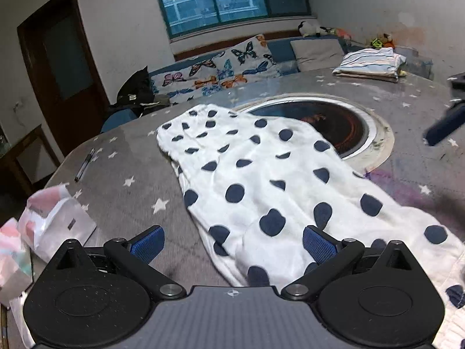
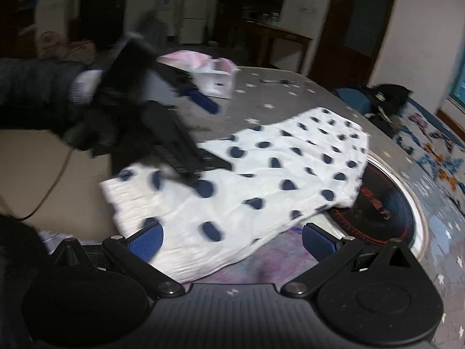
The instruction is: Fold clothes
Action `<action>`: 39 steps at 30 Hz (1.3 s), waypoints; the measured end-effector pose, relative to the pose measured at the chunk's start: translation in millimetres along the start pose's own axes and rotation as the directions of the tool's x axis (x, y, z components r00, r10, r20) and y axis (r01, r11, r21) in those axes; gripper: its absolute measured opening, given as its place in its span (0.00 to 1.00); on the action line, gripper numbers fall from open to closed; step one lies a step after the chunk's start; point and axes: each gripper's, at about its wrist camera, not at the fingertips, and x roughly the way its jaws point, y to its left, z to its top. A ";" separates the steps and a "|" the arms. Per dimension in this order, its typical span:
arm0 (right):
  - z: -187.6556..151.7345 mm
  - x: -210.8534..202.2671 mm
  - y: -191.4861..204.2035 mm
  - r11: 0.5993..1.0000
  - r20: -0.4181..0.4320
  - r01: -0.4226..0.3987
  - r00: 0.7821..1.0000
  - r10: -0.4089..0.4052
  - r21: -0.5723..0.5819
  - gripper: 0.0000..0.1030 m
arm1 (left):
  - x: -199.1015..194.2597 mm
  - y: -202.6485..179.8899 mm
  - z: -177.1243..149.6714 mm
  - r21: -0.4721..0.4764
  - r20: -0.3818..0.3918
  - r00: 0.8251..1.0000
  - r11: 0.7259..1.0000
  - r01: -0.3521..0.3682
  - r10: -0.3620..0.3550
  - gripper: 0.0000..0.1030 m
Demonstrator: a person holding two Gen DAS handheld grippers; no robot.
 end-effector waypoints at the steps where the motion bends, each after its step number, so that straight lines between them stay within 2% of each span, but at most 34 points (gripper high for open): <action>1: -0.3 -3.3 5.8 1.000 -0.002 -0.014 1.000 0.014 -0.019 0.99 | 0.1 1.2 -0.2 -0.011 0.000 1.000 1.000 0.001 -0.001 1.00; 7: -2.3 -1.3 37.8 0.988 -0.038 -0.087 0.996 0.083 -0.128 0.86 | -8.8 2.0 5.0 -0.020 0.022 1.000 1.000 -0.003 0.004 1.00; 11: -3.3 13.1 49.5 0.984 -0.064 -0.065 0.996 0.055 -0.166 0.72 | -25.9 4.6 8.0 -0.019 0.056 0.998 1.000 0.009 -0.008 1.00; 13: -3.4 17.3 49.7 0.985 -0.069 -0.062 0.996 0.052 -0.159 0.58 | -38.3 4.9 7.2 -0.002 0.081 0.996 1.000 0.029 -0.029 1.00; 17: -2.4 19.3 43.5 0.992 -0.064 -0.048 0.997 0.041 -0.117 0.46 | -68.6 2.3 -3.3 0.063 0.124 0.987 0.993 0.095 -0.102 1.00; 18: -1.9 19.0 40.1 0.994 -0.062 -0.047 0.997 0.041 -0.098 0.39 | -75.9 0.5 -7.9 0.080 0.128 0.984 0.990 0.115 -0.125 1.00; 22: -0.2 16.9 25.1 0.999 -0.053 -0.053 0.997 0.053 -0.004 0.27 | -101.4 -12.0 -30.9 0.175 0.125 0.969 0.966 0.188 -0.212 1.00; 28: 2.9 15.8 0.9 0.986 -0.044 -0.052 0.997 0.060 0.160 0.20 | -116.9 -33.2 -51.8 0.284 0.111 0.950 0.925 0.250 -0.291 0.99; 30: 4.2 15.7 -1.7 0.984 -0.043 -0.049 0.997 0.057 0.172 0.20 | -117.0 -38.1 -54.7 0.306 0.112 0.945 0.915 0.261 -0.307 0.99; 34: 5.8 15.4 -2.1 0.985 -0.047 -0.043 0.998 0.052 0.168 0.20 | -119.3 -46.6 -60.5 0.355 0.135 0.942 0.902 0.244 -0.308 0.97; 37: 5.9 16.8 -5.2 0.980 -0.049 -0.049 0.997 0.060 0.193 0.20 | -120.2 -52.6 -68.5 0.426 0.137 0.940 0.875 0.229 -0.313 0.97; 39: 6.0 17.7 -7.8 0.977 -0.047 -0.044 0.997 0.055 0.207 0.20 | -117.3 -58.1 -74.5 0.472 0.136 0.945 0.858 0.203 -0.299 0.97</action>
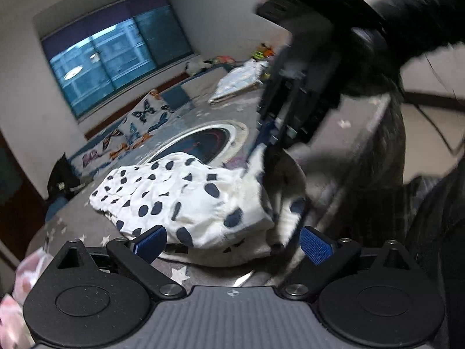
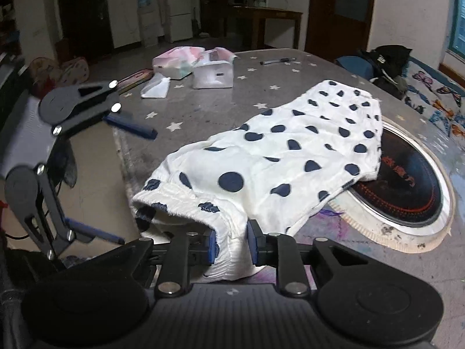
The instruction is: Fold clothes
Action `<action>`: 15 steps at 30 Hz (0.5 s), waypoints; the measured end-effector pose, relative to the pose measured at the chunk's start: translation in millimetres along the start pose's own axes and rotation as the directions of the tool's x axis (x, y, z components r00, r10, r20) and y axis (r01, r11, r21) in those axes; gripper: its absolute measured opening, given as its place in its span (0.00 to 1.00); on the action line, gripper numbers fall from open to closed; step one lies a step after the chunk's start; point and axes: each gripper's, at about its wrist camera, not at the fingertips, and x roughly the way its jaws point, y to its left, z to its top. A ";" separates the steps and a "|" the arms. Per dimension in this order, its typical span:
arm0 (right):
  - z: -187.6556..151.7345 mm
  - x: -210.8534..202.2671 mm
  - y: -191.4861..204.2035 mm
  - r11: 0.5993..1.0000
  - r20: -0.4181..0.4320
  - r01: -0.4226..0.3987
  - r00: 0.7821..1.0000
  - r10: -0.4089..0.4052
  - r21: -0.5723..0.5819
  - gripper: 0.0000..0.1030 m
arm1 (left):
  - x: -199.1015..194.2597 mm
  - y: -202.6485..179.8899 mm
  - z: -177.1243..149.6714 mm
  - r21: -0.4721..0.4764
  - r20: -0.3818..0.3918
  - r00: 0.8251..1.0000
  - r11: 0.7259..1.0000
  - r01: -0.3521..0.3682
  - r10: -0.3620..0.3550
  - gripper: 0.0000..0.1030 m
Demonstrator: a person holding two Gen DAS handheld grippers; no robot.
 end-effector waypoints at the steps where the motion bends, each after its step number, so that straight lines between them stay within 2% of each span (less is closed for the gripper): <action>1: 0.5 0.2 -1.2 1.000 0.002 0.000 1.000 0.000 0.007 0.20 | 2.1 -3.6 -1.6 0.025 -0.003 1.000 1.000 -0.007 0.008 0.97; 4: 2.4 0.4 -2.3 1.000 0.003 -0.001 1.000 0.001 0.012 0.20 | 8.6 -14.0 -5.8 0.098 -0.006 1.000 0.995 -0.030 0.031 0.96; 7: 3.5 0.7 -2.0 1.000 -0.001 -0.002 1.000 0.002 0.008 0.20 | 15.4 -21.0 -8.8 0.155 -0.002 0.998 0.986 -0.061 0.062 0.91; 10: 2.6 0.5 -0.5 1.000 -0.004 -0.006 1.000 0.006 0.000 0.20 | 20.1 -20.7 -8.8 0.164 0.011 0.998 0.984 -0.064 0.063 0.85; 11: 2.1 0.2 0.3 1.000 -0.004 -0.007 1.000 0.007 -0.005 0.21 | 20.0 -20.5 -7.9 0.163 0.022 0.998 0.984 -0.067 0.064 0.78; 13: 1.2 -0.7 2.2 1.000 -0.005 -0.009 1.000 0.009 -0.018 0.22 | 19.7 -20.4 -5.7 0.159 0.039 0.997 0.984 -0.079 0.074 0.74; 15: 0.4 -2.5 6.3 0.999 -0.002 -0.005 1.000 0.005 -0.045 0.24 | 19.1 -18.7 -3.7 0.152 0.056 0.996 0.985 -0.077 0.069 0.62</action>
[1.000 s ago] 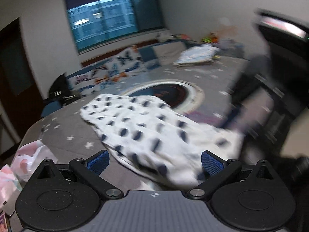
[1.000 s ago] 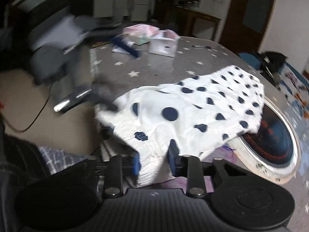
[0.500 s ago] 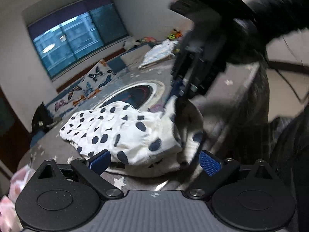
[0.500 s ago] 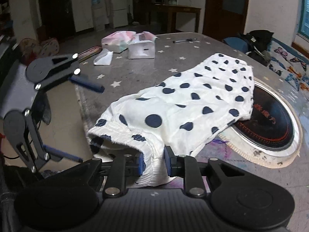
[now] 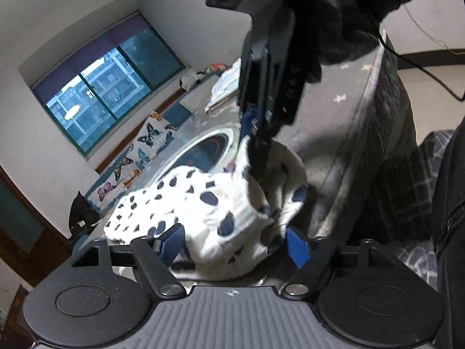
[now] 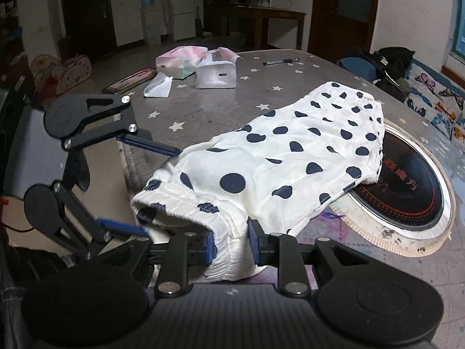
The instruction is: Fold clothes
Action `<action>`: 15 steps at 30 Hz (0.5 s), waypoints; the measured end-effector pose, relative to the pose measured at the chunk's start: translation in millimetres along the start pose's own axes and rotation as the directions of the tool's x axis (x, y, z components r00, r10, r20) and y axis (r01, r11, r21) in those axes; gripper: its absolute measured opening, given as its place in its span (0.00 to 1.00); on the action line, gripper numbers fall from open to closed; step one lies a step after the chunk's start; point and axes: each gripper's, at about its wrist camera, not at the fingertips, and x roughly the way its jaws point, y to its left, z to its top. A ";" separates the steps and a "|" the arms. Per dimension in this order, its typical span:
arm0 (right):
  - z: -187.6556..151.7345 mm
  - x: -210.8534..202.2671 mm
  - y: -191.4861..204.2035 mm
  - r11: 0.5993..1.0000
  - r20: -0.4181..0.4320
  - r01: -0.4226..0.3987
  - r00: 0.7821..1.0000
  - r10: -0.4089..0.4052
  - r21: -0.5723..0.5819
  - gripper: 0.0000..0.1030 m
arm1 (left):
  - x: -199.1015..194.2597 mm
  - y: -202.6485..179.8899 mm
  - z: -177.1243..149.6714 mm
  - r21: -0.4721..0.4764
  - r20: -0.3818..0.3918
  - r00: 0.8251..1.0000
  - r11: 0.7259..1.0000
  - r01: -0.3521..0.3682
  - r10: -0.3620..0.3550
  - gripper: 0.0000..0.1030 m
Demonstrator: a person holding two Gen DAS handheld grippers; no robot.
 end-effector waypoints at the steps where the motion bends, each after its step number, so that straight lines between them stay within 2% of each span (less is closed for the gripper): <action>1: -0.3 -1.0 2.4 1.000 0.002 0.003 1.000 -0.003 -0.015 0.24 | 0.2 1.2 0.8 -0.004 0.005 1.000 1.000 0.005 -0.005 0.58; 3: -1.0 -3.9 7.0 0.999 0.009 0.011 1.000 -0.011 -0.045 0.28 | 1.6 2.6 2.0 -0.010 0.011 1.000 1.000 0.018 -0.018 0.40; 5: -2.0 -10.1 11.4 0.997 0.024 0.019 1.000 -0.017 -0.076 0.42 | 2.1 6.7 3.6 -0.029 0.012 0.999 0.999 0.035 -0.034 0.31; 6: -2.7 -14.4 13.5 0.995 0.037 0.018 0.999 -0.014 -0.093 0.51 | 1.3 9.7 5.9 -0.050 0.013 0.999 0.998 0.043 -0.043 0.30; 11: -6.5 -28.4 26.8 0.981 0.086 0.029 0.996 -0.012 -0.193 0.66 | 1.8 36.9 14.9 -0.179 0.023 0.997 0.981 0.078 -0.075 0.24; 12: -7.9 -26.0 29.2 0.977 0.087 0.037 0.996 -0.019 -0.212 0.72 | 3.4 42.8 16.4 -0.203 0.025 0.996 0.976 0.084 -0.080 0.23; 15: -12.2 -17.3 35.7 0.962 0.091 0.064 0.995 -0.042 -0.265 0.73 | 5.9 57.6 18.9 -0.257 0.033 0.995 0.962 0.097 -0.092 0.23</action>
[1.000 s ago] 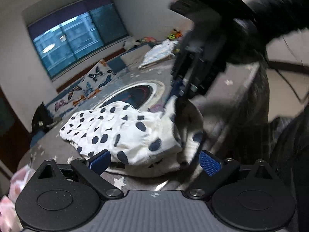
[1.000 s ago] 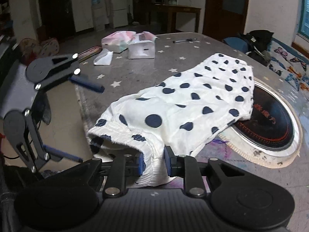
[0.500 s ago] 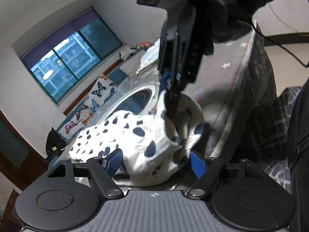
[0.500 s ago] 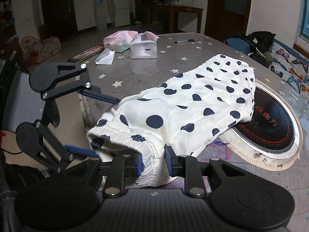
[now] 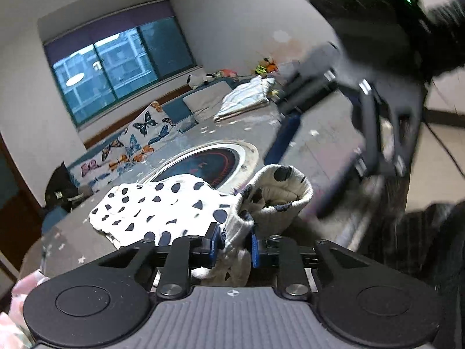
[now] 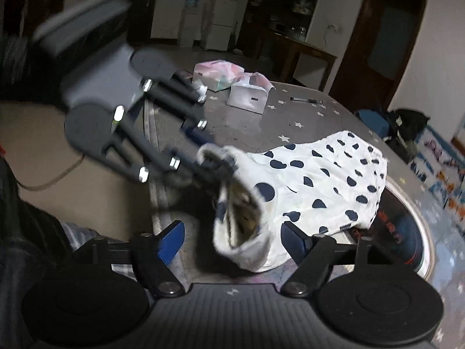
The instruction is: Fold clothes
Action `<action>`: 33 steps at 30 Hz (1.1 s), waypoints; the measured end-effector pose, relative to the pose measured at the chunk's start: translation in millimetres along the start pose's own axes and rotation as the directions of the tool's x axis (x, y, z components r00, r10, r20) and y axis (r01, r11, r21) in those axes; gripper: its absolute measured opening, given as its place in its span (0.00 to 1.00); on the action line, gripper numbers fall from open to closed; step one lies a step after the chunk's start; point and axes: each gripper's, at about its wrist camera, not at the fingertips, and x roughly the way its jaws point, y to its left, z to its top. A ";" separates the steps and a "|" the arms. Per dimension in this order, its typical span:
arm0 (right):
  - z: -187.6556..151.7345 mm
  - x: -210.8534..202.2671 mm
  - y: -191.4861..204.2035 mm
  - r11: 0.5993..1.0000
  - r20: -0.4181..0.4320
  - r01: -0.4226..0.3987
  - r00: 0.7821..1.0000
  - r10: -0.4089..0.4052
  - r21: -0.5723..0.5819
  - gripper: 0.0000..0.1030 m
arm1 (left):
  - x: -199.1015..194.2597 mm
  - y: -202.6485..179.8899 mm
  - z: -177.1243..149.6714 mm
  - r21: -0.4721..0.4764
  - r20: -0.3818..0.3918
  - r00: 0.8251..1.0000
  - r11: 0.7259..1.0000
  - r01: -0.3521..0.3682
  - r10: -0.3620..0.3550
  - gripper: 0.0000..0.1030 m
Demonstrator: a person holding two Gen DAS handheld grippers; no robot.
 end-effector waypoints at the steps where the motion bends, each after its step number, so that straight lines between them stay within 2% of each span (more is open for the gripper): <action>1: -1.5 4.7 1.2 1.000 -0.002 0.011 1.000 -0.011 -0.011 0.73 | 0.7 3.8 2.0 -0.016 0.001 1.000 1.000 0.004 -0.004 0.23; 5: -4.5 21.0 -2.9 0.999 0.015 0.046 0.999 -0.046 -0.013 0.72 | 0.4 12.1 4.9 -0.049 0.003 1.000 0.998 0.025 -0.025 0.22; 8: -4.5 31.5 -12.5 0.998 0.046 0.057 0.997 -0.057 0.012 0.61 | 0.3 17.1 4.8 -0.072 -0.004 0.999 0.996 0.048 -0.049 0.23; 9: -4.5 34.5 -15.8 0.998 0.050 0.049 0.997 -0.050 0.025 0.53 | 0.1 18.5 4.6 -0.079 -0.009 0.998 0.995 0.055 -0.056 0.25; 10: -4.7 37.0 -19.2 0.999 0.053 0.025 0.998 -0.028 0.043 0.38 | -1.9 17.8 4.2 -0.081 -0.012 0.998 0.995 0.059 -0.060 0.26; 11: -5.2 37.9 -21.0 0.998 0.058 0.006 0.998 -0.010 0.056 0.32 | -4.8 17.5 4.0 -0.079 -0.013 0.998 0.995 0.059 -0.060 0.27; 12: -5.8 37.8 -21.6 0.998 0.064 -0.006 0.998 0.001 0.064 0.27 | -7.7 17.5 3.9 -0.077 -0.014 0.998 0.995 0.057 -0.058 0.33; 14: -6.6 34.6 -19.8 0.998 0.074 -0.009 0.997 0.004 0.062 0.22 | -16.7 19.1 4.8 -0.076 -0.004 0.998 0.995 0.058 -0.058 0.40; 15: -6.8 31.6 -18.5 0.998 0.080 -0.009 0.997 0.004 0.062 0.20 | -22.6 21.9 5.8 -0.074 0.004 0.998 0.996 0.055 -0.055 0.45; 16: -7.0 28.6 -17.3 0.998 0.085 -0.009 0.996 0.004 0.063 0.18 | -26.8 25.3 7.5 -0.073 0.013 0.999 0.996 0.049 -0.048 0.45; 19: -5.2 17.7 -14.6 0.998 0.103 -0.016 0.995 0.009 0.063 0.17 | -39.0 41.1 12.1 -0.091 0.044 0.999 0.996 0.014 -0.010 0.45; 21: -2.1 8.7 -13.4 0.998 0.112 -0.027 0.993 0.020 0.060 0.17 | -42.2 51.8 16.0 -0.104 0.057 0.998 0.994 -0.033 0.039 0.45; 26: 3.2 -13.8 -8.3 0.997 0.123 -0.064 0.991 0.057 0.048 0.17 | -31.2 78.7 22.6 -0.195 0.073 0.992 0.977 -0.091 0.107 0.43; 29: 4.4 -34.9 -0.2 0.994 0.130 -0.102 0.987 0.094 0.051 0.17 | -4.3 89.5 21.5 -0.270 0.051 0.996 0.961 -0.059 0.076 0.41; 33: 8.6 -68.1 9.9 0.990 0.138 -0.132 0.982 0.125 0.041 0.17 | 26.9 92.0 15.7 -0.311 0.023 1.000 0.950 -0.005 0.013 0.37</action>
